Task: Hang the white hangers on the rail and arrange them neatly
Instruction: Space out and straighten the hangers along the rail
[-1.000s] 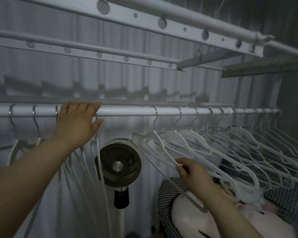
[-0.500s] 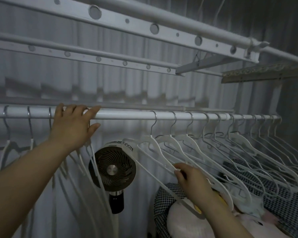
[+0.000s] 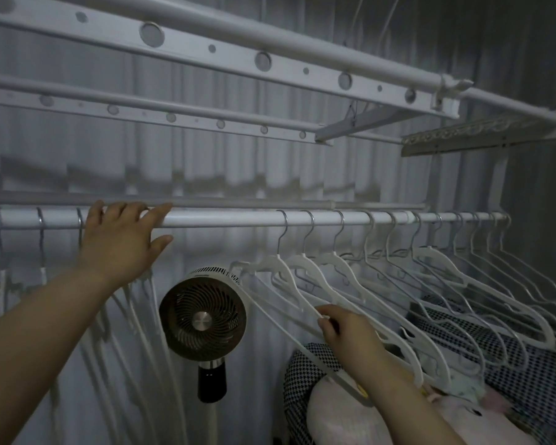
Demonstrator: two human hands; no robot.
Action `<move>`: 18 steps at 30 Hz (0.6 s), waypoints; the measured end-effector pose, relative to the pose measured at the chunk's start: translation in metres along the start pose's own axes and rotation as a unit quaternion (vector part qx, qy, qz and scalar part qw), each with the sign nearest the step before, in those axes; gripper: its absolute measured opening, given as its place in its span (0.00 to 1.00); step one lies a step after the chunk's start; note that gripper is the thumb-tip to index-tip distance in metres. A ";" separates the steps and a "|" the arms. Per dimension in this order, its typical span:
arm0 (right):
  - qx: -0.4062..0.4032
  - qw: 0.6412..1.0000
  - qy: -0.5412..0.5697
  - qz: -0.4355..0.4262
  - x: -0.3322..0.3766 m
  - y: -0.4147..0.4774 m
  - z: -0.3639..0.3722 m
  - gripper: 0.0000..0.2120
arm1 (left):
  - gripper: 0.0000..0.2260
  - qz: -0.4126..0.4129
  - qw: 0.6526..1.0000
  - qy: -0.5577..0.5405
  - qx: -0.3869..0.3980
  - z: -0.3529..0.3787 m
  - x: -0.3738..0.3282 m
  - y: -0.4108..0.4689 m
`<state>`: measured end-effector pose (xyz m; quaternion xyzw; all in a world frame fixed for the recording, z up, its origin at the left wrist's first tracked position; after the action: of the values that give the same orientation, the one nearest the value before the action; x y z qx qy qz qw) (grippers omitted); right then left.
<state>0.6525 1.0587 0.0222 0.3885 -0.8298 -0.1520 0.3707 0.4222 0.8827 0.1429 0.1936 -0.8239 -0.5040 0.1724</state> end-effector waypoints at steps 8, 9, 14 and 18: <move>0.020 1.000 0.010 -0.008 0.010 -0.001 0.003 0.13 | 0.22 0.005 1.000 0.013 0.000 -0.003 0.005 -0.002; 0.023 1.000 0.008 -0.006 0.010 -0.001 0.004 0.13 | 0.20 0.008 1.000 0.018 -0.006 -0.004 0.006 -0.002; 0.015 1.000 0.009 -0.004 0.009 0.000 0.004 0.13 | 0.22 0.005 1.000 0.020 -0.003 -0.003 0.008 -0.002; 0.020 1.000 0.006 -0.006 0.011 0.000 0.005 0.13 | 0.22 -0.009 1.000 0.016 0.014 -0.002 0.013 -0.003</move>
<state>0.6440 1.0499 0.0240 0.4022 -0.8278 -0.1354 0.3669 0.4120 0.8739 0.1422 0.2118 -0.8263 -0.4906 0.1781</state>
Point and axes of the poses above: each hand's wrist, its own y-axis towards the middle knuckle, its own z-axis out of the palm, x = y × z, the point moved 8 cm from there along y, towards the middle knuckle, and after that the axes turned 3 degrees about -y, right-handed, at the moved point
